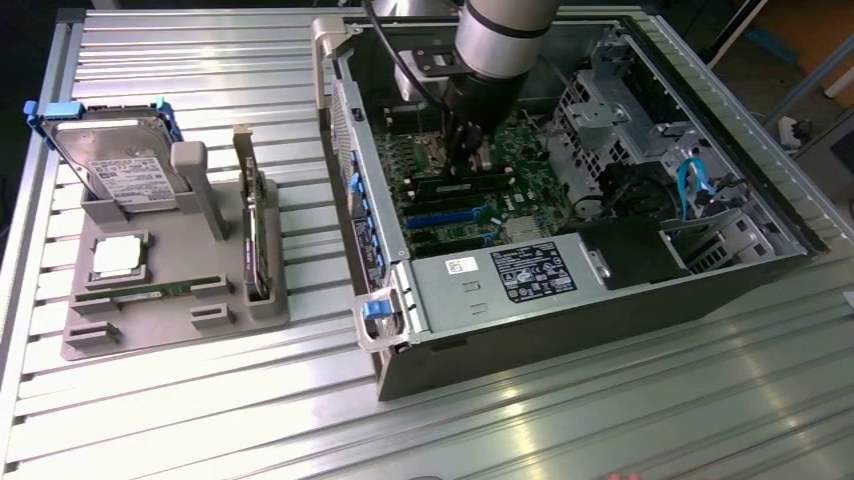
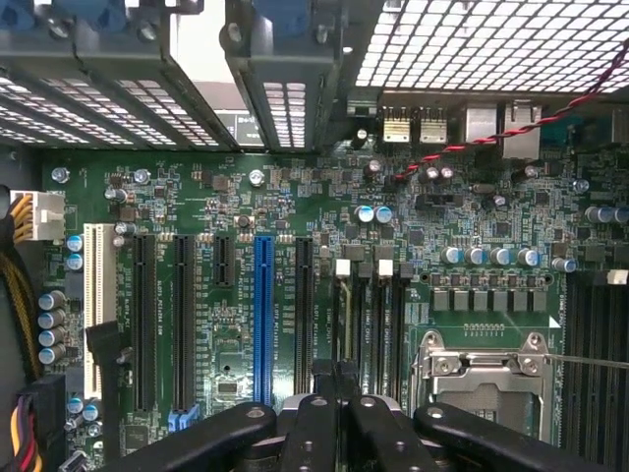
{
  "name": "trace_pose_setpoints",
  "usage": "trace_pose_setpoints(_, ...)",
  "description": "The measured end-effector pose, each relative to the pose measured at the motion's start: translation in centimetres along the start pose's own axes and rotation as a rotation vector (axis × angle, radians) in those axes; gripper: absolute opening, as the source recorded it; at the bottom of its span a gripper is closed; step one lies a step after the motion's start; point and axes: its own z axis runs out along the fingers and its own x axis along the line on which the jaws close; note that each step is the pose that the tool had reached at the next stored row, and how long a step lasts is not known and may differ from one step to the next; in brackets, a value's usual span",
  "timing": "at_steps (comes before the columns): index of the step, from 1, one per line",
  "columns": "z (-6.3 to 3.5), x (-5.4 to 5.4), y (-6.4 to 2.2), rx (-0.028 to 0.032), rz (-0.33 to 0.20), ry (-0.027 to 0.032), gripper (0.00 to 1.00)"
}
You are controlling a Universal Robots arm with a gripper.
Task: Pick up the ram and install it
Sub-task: 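Press down the ram until it locks into place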
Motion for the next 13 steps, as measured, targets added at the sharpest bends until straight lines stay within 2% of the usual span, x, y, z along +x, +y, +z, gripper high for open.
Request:
trace_pose_setpoints(5, 0.04, -0.08, 0.01, 0.0000, 0.000, 0.0000, 0.11)
trace_pose_setpoints(13, 0.85, -0.06, 0.00, 0.0008, 0.000, 0.0002, 0.11)
